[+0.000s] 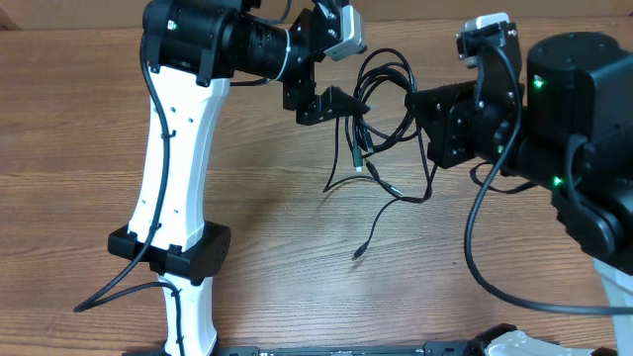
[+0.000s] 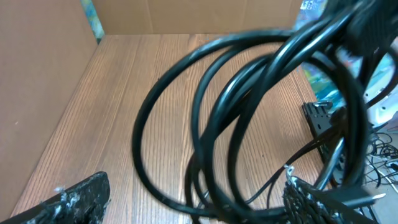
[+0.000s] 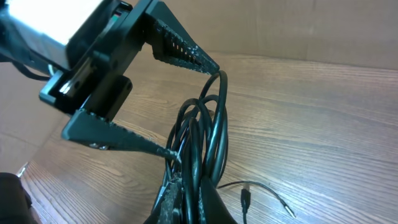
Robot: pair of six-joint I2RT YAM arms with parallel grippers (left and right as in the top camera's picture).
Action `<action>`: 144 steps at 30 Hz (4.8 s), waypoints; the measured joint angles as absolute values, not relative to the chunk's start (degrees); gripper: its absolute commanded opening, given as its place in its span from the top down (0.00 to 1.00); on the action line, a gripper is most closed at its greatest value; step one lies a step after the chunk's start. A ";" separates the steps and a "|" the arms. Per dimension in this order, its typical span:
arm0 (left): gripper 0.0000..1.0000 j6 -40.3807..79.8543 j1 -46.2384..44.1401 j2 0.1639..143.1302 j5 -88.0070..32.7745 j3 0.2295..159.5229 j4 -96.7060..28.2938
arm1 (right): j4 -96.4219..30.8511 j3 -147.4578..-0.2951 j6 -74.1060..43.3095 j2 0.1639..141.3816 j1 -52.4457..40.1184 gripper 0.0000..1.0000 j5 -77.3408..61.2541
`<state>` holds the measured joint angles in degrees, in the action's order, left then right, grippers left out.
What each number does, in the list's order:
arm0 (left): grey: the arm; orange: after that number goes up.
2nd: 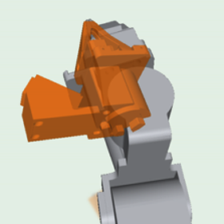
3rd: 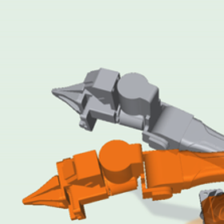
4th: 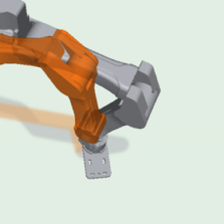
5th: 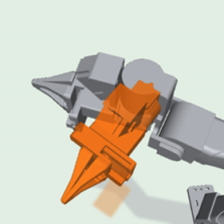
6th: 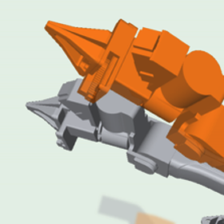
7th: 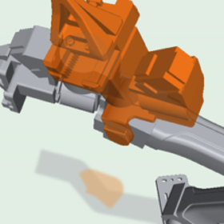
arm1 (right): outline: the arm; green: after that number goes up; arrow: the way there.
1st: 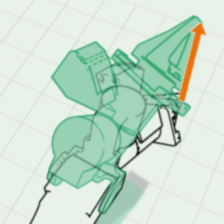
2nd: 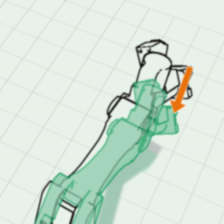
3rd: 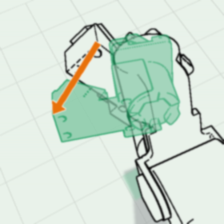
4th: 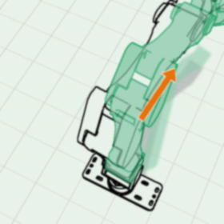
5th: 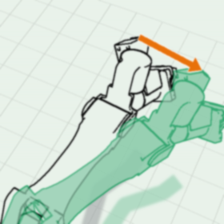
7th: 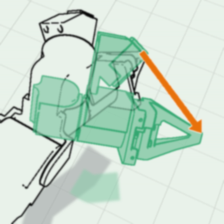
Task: Untangle cables
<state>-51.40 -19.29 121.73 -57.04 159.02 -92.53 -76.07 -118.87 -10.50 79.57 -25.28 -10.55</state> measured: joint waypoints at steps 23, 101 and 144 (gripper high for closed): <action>0.96 -49.76 -20.45 122.98 -56.10 159.04 -94.87 | -76.14 -118.87 -10.48 82.56 -25.28 0.96 -10.44; 0.96 -15.11 34.63 93.76 -42.92 159.02 -96.88 | -59.31 -122.06 -15.11 89.17 -19.86 0.96 -10.57; 0.95 -13.61 21.34 96.66 -40.25 159.02 -96.88 | -63.72 -119.72 -49.10 131.66 0.32 0.00 13.87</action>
